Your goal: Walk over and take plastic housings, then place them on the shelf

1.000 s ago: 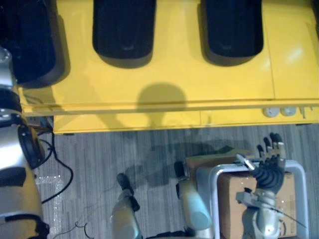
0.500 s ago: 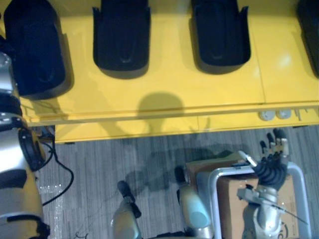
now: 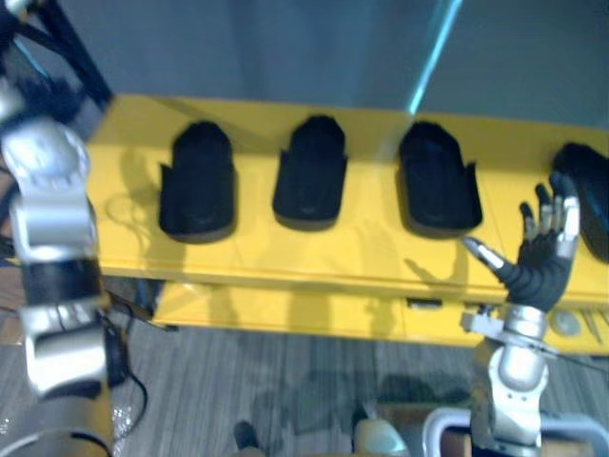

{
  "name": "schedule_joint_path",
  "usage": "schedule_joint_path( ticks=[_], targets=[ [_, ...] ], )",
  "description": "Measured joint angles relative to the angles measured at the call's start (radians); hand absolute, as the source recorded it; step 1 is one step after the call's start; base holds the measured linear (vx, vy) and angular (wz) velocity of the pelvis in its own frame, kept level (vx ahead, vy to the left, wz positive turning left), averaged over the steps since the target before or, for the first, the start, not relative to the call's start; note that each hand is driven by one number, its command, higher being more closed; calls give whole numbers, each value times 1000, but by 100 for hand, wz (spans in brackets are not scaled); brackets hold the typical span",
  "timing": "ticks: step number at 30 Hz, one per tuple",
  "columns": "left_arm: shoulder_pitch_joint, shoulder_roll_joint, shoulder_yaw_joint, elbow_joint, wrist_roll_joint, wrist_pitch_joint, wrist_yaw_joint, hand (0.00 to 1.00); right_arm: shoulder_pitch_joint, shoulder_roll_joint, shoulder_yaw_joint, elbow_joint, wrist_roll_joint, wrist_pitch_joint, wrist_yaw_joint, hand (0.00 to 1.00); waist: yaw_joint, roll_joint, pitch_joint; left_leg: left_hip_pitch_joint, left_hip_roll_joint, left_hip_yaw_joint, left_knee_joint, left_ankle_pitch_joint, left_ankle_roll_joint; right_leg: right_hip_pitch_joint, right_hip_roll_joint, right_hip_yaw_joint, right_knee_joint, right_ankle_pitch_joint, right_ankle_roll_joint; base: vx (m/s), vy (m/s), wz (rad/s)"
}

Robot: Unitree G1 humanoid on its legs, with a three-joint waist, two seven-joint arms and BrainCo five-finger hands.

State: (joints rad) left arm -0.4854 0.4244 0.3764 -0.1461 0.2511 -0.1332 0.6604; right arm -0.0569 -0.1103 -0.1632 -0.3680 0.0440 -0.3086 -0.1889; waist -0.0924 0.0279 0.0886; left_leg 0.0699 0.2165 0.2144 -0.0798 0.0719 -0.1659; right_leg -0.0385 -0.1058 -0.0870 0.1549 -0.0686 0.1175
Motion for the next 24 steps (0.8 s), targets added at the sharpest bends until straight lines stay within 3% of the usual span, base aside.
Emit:
schedule_joint_path(
  ticks=[1,5,8,10,15,20,24],
  targets=[
    [87,-65,28,-67,-6,-17,-2,0,-32,-11,18,17,32,-2,21,0,-1,-12,-11,-4,-2,-17,-1,-13,-18,31,-10,-35,-33,-11,1,63,-105,47],
    [386,-288,11,-168,-51,-88,-43,0,-78,-60,65,117,101,12,73,0,41,36,-33,-15,11,-47,-1,-14,-19,68,5,-94,-58,-12,-1,-11,-52,37],
    [521,-360,-9,-167,-81,-109,-90,0,-82,-65,88,124,99,23,93,0,56,42,-39,-17,0,-71,-1,-14,-19,86,-3,-119,-59,-10,1,-35,-2,34],
    [651,-417,-35,-131,-105,-109,-132,0,-90,-66,123,153,81,31,115,0,72,30,-45,-20,-15,-102,-2,-13,-21,108,-17,-149,-64,-8,6,-73,22,36],
    [770,-445,-84,46,-177,-86,-255,0,-138,-66,182,250,10,52,126,0,106,-9,-73,-71,-29,-170,-8,4,-14,109,-27,-215,-78,-7,11,-77,-1,41],
    [793,-461,-85,157,-203,-72,-311,0,-164,-62,220,282,-2,52,129,0,126,-12,-73,-74,-39,-180,-8,14,-18,110,-35,-219,-76,-4,14,-14,-1,6],
    [790,-461,-107,236,-203,-58,-337,0,-182,-62,256,321,-8,52,125,0,126,-13,-74,-88,-38,-179,-8,15,-19,93,-34,-219,-75,-4,13,0,0,0]
  ],
)
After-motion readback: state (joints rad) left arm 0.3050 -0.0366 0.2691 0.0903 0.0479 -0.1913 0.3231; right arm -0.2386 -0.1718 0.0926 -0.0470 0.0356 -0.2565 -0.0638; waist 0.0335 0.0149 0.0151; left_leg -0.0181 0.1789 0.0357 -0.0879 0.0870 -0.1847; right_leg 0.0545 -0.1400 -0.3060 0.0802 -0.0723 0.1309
